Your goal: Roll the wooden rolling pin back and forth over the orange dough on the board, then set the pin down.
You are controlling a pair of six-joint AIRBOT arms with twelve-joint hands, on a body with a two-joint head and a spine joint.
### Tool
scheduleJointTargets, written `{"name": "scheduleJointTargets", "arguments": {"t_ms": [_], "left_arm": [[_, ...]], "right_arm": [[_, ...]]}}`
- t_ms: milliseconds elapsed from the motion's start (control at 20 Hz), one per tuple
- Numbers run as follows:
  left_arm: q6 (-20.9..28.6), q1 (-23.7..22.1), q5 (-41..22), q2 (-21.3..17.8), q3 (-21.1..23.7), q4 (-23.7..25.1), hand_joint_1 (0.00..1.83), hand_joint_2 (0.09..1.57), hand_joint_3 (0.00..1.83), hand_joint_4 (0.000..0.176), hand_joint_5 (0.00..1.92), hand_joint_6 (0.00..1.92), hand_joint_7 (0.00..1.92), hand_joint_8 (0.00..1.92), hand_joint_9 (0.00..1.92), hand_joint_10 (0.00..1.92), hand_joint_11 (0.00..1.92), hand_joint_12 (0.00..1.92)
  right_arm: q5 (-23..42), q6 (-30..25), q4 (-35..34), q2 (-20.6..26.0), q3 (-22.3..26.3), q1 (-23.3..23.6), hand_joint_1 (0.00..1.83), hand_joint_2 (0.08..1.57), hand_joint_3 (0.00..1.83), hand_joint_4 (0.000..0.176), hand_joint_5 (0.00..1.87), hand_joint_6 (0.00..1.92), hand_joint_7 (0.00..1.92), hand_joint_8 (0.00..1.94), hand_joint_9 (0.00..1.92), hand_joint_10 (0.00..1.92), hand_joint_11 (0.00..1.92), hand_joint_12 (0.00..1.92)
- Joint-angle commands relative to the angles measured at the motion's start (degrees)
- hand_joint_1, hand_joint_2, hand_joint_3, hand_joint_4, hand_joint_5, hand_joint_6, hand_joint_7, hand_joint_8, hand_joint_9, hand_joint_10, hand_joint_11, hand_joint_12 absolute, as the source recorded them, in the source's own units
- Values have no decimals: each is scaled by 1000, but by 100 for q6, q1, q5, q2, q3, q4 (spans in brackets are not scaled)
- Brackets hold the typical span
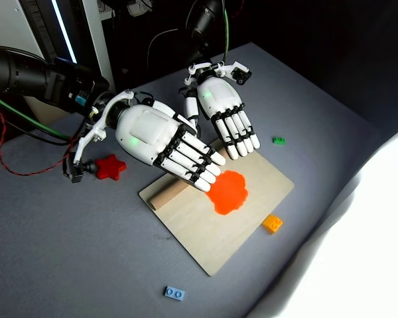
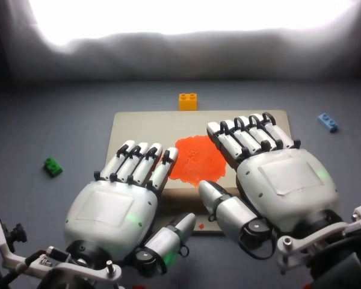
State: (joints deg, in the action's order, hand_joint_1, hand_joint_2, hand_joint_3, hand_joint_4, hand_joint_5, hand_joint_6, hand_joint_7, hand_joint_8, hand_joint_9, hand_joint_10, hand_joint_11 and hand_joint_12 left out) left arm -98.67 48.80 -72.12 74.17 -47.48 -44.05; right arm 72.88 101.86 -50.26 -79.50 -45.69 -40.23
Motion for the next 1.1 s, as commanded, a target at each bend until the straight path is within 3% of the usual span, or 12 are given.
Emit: {"name": "scheduleJointTargets", "arguments": {"t_ms": [0, 650, 700, 1050], "left_arm": [[21, -16, -550, 24, -45, 398, 0, 1385, 6, 0, 0, 0, 0, 0, 0, 0, 0, 0], [163, 28, -535, 417, -521, 397, 0, 1394, 9, 0, 0, 0, 0, 0, 0, 0, 0, 0], [164, 32, -535, 439, -540, 397, 0, 1399, 10, 0, 0, 0, 0, 0, 0, 0, 0, 0], [227, 113, -535, 491, -647, 399, 0, 1400, 9, 0, 0, 0, 0, 0, 0, 0, 0, 0]], "right_arm": [[519, 8, 434, -27, -71, 3, 0, 1427, 0, 0, 135, 4, 134, 6, 98, 4, 0, 170], [440, -141, 720, -328, -562, -439, 0, 1413, 0, 0, 124, 1, 131, 2, 90, 4, 0, 156], [422, -136, 720, -349, -591, -445, 0, 1409, 0, 0, 153, 6, 162, 5, 122, 9, 0, 263], [528, -188, 713, -712, -1011, -519, 0, 1418, 2, 0, 103, 3, 114, 2, 64, 3, 0, 126]]}}
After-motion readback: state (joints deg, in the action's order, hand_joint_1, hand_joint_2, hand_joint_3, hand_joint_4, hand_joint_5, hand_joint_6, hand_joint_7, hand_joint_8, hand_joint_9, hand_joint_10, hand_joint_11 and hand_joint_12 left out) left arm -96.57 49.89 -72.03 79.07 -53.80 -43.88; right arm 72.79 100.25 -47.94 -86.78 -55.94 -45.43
